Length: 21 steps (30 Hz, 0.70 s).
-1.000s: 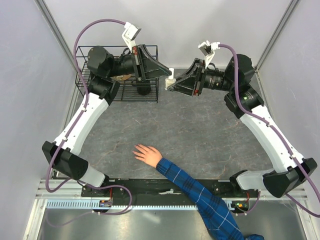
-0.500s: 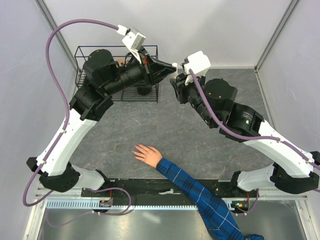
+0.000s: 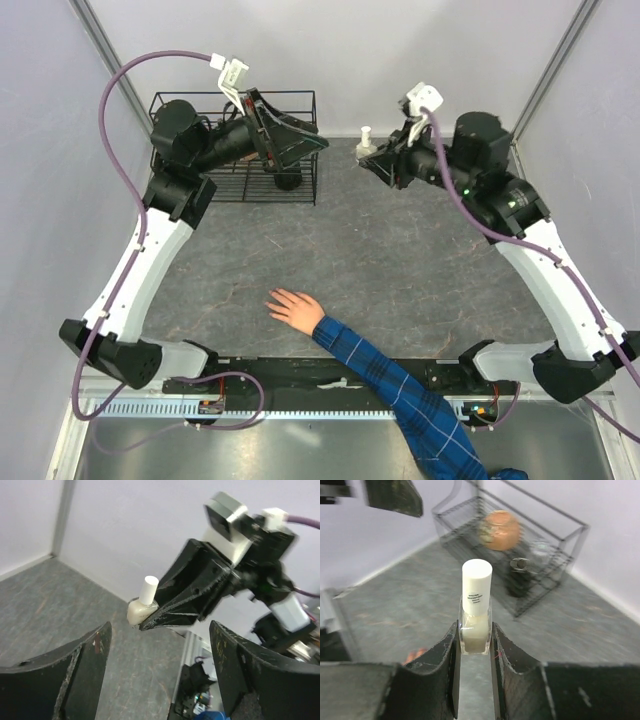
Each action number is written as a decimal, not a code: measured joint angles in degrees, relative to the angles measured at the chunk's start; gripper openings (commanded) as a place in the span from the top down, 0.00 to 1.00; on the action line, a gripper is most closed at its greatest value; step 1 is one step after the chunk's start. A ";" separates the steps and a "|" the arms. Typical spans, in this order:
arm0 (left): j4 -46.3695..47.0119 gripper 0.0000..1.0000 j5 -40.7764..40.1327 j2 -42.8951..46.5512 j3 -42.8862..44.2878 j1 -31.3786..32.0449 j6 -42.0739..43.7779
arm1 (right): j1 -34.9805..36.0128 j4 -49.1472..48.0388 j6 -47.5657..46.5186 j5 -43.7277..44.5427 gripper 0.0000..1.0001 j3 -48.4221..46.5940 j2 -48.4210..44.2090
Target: Paint the nails
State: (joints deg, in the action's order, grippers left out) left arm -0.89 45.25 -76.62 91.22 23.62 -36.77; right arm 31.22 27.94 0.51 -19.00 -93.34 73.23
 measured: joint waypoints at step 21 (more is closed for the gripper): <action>23.78 0.42 19.74 -12.55 5.64 2.73 -22.88 | -9.09 -28.26 31.43 -42.71 1.00 8.07 1.60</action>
State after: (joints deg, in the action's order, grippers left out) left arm 22.90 64.99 -89.17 96.86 26.35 -59.66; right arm 22.13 -0.32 31.94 -61.71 -85.27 74.83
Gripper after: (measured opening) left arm 0.584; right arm 0.316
